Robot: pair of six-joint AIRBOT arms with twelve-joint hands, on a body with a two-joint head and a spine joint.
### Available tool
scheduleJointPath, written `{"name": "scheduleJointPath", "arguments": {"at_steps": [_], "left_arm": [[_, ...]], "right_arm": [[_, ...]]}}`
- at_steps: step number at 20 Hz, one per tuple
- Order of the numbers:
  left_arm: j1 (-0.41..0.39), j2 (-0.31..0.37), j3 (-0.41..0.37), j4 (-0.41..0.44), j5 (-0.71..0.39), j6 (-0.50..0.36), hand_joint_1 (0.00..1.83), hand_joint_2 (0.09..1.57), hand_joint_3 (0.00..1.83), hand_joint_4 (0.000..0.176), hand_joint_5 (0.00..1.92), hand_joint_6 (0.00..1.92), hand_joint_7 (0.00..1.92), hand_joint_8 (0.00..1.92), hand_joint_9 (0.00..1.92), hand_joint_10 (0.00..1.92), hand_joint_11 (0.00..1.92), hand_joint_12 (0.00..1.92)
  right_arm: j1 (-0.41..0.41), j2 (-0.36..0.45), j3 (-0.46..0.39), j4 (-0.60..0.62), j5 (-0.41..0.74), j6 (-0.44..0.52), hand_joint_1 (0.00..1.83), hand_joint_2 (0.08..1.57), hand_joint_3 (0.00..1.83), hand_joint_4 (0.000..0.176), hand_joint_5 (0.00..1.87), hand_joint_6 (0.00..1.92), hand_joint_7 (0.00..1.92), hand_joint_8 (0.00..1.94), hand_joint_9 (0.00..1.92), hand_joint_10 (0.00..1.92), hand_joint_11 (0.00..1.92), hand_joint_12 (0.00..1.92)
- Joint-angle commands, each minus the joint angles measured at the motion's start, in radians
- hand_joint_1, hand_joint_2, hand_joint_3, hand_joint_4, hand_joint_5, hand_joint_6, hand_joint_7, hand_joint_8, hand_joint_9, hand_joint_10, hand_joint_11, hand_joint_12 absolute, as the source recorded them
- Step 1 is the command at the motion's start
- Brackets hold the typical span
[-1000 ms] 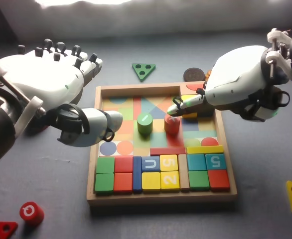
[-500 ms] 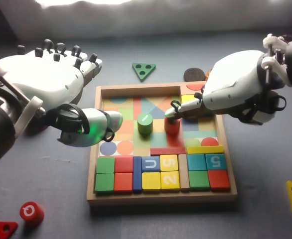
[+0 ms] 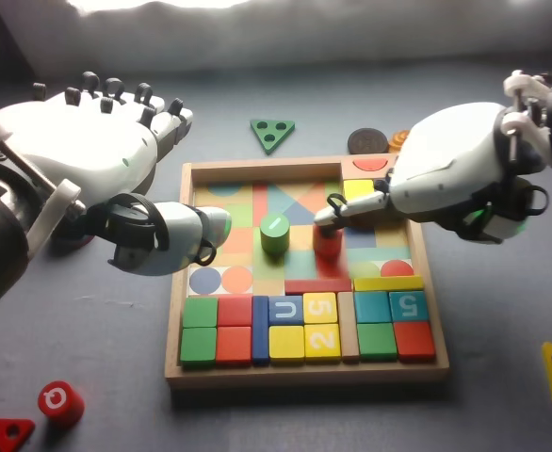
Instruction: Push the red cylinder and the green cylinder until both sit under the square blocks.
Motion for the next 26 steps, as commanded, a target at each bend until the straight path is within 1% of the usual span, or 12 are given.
{"name": "scheduleJointPath", "arguments": {"at_steps": [1, 3, 5, 8, 11, 14, 15, 18, 19, 21, 22, 26], "left_arm": [[-0.012, 0.01, -0.003, 0.076, -0.028, 0.003, 0.0, 1.29, 0.0, 0.0, 0.0, 0.0, 0.0, 0.0, 0.01, 0.0, 0.0, 0.14], [-0.013, 0.01, -0.003, 0.075, -0.028, 0.003, 0.0, 1.3, 0.0, 0.0, 0.0, 0.0, 0.0, 0.0, 0.0, 0.0, 0.0, 0.07], [-0.016, 0.011, -0.002, 0.074, -0.028, 0.003, 0.0, 1.3, 0.0, 0.0, 0.0, 0.0, 0.0, 0.0, 0.0, 0.0, 0.0, 0.07], [-0.016, 0.011, -0.002, 0.073, -0.03, 0.004, 0.0, 1.3, 0.0, 0.0, 0.0, 0.0, 0.0, 0.0, 0.0, 0.0, 0.0, 0.07], [-0.017, 0.011, -0.002, 0.07, -0.03, 0.004, 0.0, 1.29, 0.0, 0.0, 0.02, 0.0, 0.02, 0.0, 0.03, 0.0, 0.0, 0.15], [-0.017, 0.011, -0.002, 0.07, -0.03, 0.007, 0.0, 1.29, 0.0, 0.0, 0.0, 0.0, 0.0, 0.0, 0.01, 0.0, 0.0, 0.12], [-0.017, 0.011, -0.002, 0.07, -0.031, 0.009, 0.0, 1.29, 0.0, 0.0, 0.0, 0.0, 0.0, 0.0, 0.0, 0.0, 0.0, 0.06], [-0.019, 0.011, -0.002, 0.088, -0.046, 0.009, 0.0, 1.29, 0.0, 0.0, 0.0, 0.0, 0.0, 0.0, 0.0, 0.0, 0.02, 0.06], [-0.022, 0.011, -0.002, 0.091, -0.059, 0.009, 0.0, 1.29, 0.0, 0.0, 0.0, 0.0, 0.0, 0.0, 0.02, 0.0, 0.0, 0.15], [-0.048, 0.013, 0.003, 0.082, -0.069, 0.064, 0.0, 1.28, 0.0, 0.0, 0.0, 0.0, 0.0, 0.0, 0.01, 0.0, 0.0, 0.14], [-0.086, 0.019, 0.009, 0.022, -0.072, 0.154, 0.0, 1.28, 0.0, 0.0, 0.0, 0.0, 0.0, 0.0, 0.0, 0.0, 0.0, 0.08], [-0.103, 0.021, 0.003, -0.044, -0.085, 0.197, 0.0, 1.29, 0.0, 0.0, 0.02, 0.0, 0.0, 0.0, 0.01, 0.0, 0.0, 0.12]], "right_arm": [[-0.003, 0.03, -0.006, 0.011, -0.018, 0.0, 1.83, 0.85, 0.77, 0.0, 0.05, 0.01, 1.72, 1.94, 1.91, 1.92, 1.92, 1.92], [-0.013, 0.056, -0.027, 0.011, -0.012, 0.0, 1.83, 0.88, 0.7, 0.0, 0.14, 0.02, 1.7, 1.94, 1.9, 1.92, 1.92, 1.92], [-0.023, 0.081, -0.052, 0.011, -0.011, 0.0, 1.83, 0.88, 0.7, 0.0, 0.18, 0.02, 1.69, 1.94, 1.89, 1.92, 1.92, 1.92], [-0.032, 0.116, -0.083, 0.011, -0.009, 0.0, 1.83, 0.88, 0.7, 0.0, 0.15, 0.0, 1.66, 1.94, 1.87, 1.92, 1.91, 1.92], [-0.033, 0.145, -0.103, 0.011, 0.0, 0.001, 1.83, 0.9, 0.67, 0.0, 0.13, 0.0, 1.67, 1.94, 1.87, 1.92, 1.91, 1.92], [-0.034, 0.171, -0.121, 0.011, 0.01, 0.002, 1.83, 0.9, 0.66, 0.0, 0.11, 0.0, 1.69, 1.94, 1.87, 1.92, 1.91, 1.92], [-0.035, 0.179, -0.126, 0.011, 0.015, 0.002, 1.83, 0.92, 0.62, 0.0, 0.13, 0.0, 1.67, 1.94, 1.87, 1.92, 1.91, 1.92], [-0.036, 0.202, -0.142, 0.011, 0.034, 0.002, 1.83, 0.93, 0.6, 0.0, 0.15, 0.01, 1.65, 1.94, 1.87, 1.92, 1.92, 1.92], [-0.036, 0.211, -0.148, 0.011, 0.038, 0.002, 1.83, 0.92, 0.61, 0.0, 0.2, 0.03, 1.62, 1.94, 1.85, 1.92, 1.91, 1.92], [-0.037, 0.22, -0.155, 0.011, 0.043, 0.002, 1.83, 0.9, 0.66, 0.0, 0.21, 0.02, 1.63, 1.94, 1.86, 1.92, 1.92, 1.92], [-0.04, 0.222, -0.156, 0.011, 0.045, 0.001, 1.83, 0.89, 0.68, 0.0, 0.19, 0.0, 1.66, 1.94, 1.87, 1.92, 1.92, 1.92], [-0.036, 0.231, -0.167, 0.01, 0.049, -0.002, 1.83, 0.89, 0.67, 0.0, 0.28, 0.03, 1.67, 1.94, 1.87, 1.92, 1.92, 1.92]]}}
